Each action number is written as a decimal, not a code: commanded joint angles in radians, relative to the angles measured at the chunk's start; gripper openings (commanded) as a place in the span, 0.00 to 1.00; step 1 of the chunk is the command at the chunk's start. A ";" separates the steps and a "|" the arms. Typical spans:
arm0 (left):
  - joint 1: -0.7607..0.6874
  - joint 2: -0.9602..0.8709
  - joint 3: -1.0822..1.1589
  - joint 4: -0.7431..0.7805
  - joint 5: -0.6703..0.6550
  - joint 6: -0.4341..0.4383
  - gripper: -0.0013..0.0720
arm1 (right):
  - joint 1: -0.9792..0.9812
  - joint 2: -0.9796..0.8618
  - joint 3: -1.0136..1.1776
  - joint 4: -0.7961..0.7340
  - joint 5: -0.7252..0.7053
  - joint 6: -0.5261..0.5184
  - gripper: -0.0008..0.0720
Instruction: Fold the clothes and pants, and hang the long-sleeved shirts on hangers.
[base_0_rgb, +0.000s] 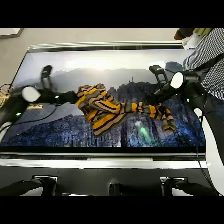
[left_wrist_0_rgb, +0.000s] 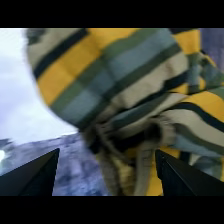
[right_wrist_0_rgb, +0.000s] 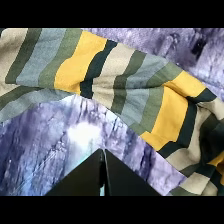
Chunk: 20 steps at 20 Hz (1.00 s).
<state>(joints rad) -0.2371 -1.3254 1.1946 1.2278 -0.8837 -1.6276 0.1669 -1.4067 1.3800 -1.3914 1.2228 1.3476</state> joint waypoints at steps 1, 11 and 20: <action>-0.116 -0.199 0.142 -0.027 -0.015 -0.027 1.00 | 0.000 -0.001 0.000 0.001 -0.020 0.002 0.05; -0.161 -0.365 0.227 -0.028 -0.069 -0.131 0.06 | 0.000 -0.001 0.000 0.002 -0.061 0.002 0.05; -0.113 -0.031 0.154 -0.021 -0.388 -0.109 0.04 | 0.000 0.000 0.003 0.013 0.115 0.235 0.05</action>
<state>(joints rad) -0.3485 -1.4887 1.4044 1.2060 -1.1797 -1.7496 0.1669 -1.4067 1.3815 -1.3880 1.2198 1.4914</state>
